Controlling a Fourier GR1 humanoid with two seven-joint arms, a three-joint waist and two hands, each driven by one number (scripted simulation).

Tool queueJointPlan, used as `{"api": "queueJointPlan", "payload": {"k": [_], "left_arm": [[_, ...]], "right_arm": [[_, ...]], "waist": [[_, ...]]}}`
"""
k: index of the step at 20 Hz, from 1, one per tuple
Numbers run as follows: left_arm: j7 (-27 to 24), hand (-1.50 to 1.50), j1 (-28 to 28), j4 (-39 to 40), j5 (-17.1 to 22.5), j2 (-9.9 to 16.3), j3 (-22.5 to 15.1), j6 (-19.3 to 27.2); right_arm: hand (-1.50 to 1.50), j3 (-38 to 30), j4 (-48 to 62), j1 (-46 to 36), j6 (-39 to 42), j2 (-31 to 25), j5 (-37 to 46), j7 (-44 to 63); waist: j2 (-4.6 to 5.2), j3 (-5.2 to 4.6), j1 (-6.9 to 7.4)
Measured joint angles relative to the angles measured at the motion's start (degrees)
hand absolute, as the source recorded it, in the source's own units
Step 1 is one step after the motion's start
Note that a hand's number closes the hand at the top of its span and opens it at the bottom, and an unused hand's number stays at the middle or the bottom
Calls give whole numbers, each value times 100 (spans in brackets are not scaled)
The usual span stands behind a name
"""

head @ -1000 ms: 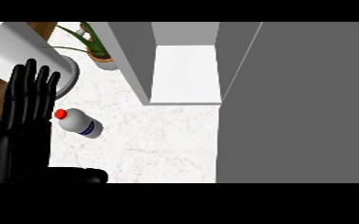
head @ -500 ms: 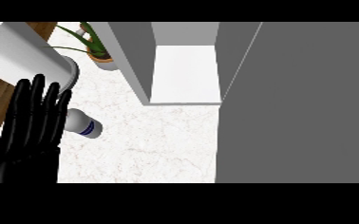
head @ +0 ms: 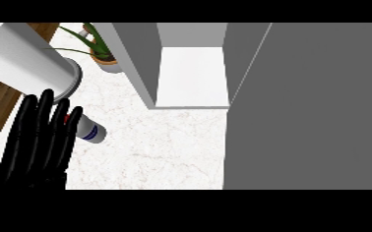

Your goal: Pick up the bottled water, place it into the cabinet and close the cabinet

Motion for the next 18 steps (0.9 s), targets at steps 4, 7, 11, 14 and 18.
{"api": "queueJointPlan", "payload": {"k": [4,7,11,14,18], "left_arm": [[159,-150,27,-5,-95,18,-239,189],[355,-150,-108,32,-203,30,-327,357],[426,-150,-21,20,-249,138,-365,486],[413,-150,83,28,-286,193,-375,631],[244,-150,246,43,-324,348,-205,782]], "right_arm": [[-150,-120,-14,138,112,24,-56,-57],[-150,-235,-14,178,206,-5,-102,-70],[-150,-319,-7,276,299,15,-161,-106],[-150,-396,3,381,409,30,-213,-196],[-150,-419,20,517,498,99,-268,-311]], "waist": [[-13,2,-11],[-16,4,-22],[-26,3,-18],[-33,4,-19],[-36,0,-19]]}}
